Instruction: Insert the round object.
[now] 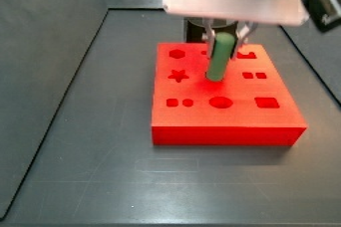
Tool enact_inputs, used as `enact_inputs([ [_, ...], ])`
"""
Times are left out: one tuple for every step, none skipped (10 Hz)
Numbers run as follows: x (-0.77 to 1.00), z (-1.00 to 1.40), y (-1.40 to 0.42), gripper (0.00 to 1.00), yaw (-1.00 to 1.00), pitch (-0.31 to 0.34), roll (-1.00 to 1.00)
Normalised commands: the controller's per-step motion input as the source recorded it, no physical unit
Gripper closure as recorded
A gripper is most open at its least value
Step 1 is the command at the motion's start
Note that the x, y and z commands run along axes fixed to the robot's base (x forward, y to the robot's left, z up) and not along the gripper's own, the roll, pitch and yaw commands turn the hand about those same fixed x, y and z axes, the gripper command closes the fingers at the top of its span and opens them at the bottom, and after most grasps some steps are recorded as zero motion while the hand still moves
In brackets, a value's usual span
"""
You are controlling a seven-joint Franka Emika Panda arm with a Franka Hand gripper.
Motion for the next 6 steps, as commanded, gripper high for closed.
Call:
enact_inputs([
  [0.27,-1.0,0.0,1.0,0.03,-0.004,0.0],
  [0.22,-1.0,0.0,1.0,0.05,0.0,0.0],
  [0.04,-1.0,0.0,1.0,0.06,0.0,0.0],
  [0.0,-0.84,0.0,1.0,0.01,0.0,0.06],
  [0.0,-0.02,0.0,1.0,0.0,0.044,0.0],
  [0.0,0.0,0.0,1.0,0.0,0.0,0.0],
])
